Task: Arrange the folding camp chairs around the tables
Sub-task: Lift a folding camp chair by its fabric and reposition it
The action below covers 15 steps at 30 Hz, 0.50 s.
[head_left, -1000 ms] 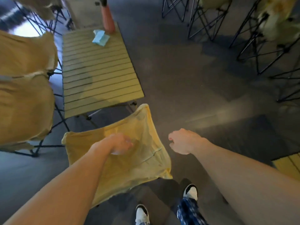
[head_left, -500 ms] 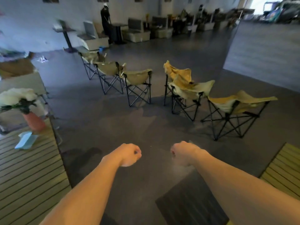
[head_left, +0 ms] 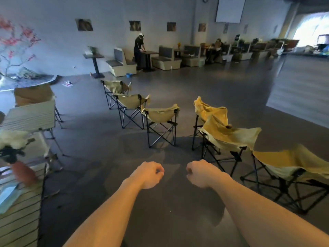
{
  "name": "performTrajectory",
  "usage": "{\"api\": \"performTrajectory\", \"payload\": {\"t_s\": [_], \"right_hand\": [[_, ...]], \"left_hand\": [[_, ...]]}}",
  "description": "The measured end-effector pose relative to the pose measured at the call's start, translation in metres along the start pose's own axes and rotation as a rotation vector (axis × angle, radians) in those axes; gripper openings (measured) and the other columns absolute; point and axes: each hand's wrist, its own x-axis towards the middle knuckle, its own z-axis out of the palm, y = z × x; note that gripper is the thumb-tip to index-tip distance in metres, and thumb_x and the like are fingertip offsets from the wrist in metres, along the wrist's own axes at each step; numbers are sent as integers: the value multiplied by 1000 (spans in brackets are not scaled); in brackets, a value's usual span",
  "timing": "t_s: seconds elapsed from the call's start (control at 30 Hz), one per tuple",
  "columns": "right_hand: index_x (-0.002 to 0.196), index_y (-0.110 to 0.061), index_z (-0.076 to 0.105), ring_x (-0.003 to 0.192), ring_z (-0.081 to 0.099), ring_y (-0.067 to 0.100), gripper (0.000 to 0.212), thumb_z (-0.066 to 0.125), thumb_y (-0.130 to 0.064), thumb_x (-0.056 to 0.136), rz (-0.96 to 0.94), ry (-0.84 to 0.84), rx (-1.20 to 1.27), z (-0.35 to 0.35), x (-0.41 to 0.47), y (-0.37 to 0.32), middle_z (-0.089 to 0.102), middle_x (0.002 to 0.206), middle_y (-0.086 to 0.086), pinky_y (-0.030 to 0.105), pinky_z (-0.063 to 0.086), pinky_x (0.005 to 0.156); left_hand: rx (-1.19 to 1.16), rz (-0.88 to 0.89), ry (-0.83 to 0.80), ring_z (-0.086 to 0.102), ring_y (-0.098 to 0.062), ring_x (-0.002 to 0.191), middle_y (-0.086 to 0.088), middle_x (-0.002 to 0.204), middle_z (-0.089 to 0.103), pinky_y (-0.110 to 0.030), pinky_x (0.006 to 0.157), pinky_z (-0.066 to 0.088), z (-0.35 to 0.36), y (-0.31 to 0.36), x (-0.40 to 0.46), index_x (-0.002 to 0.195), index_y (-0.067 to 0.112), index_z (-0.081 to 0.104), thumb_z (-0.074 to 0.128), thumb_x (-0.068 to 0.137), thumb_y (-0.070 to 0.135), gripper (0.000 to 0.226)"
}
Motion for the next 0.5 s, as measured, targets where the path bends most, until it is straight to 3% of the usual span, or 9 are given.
{"api": "performTrajectory", "payload": {"t_s": [0.17,0.33,0.5], "right_hand": [[119,-18,55,94,58,29,27,47,-28,96,-23,46,-11,-77,117,1,54,113,8,46,52,84],[114,-17,54,87,59,27,22,48,-25,94,8,59,21,-123,227,30,53,106,7,45,54,81],[117,-20,55,94,60,25,31,51,-27,88,21,117,60,-169,361,75,58,114,6,43,54,83]], "left_hand": [[-14,-38,25,60,-19,115,0,129,62,-38,101,48,-71,-15,119,130,32,57,49,98,35,33],[-23,-76,27,61,-21,112,-4,131,59,-39,99,50,-111,-20,232,136,33,51,50,98,37,38],[1,-113,17,60,-25,109,-6,129,59,-39,96,51,-137,-21,367,134,33,54,50,97,37,37]]}}
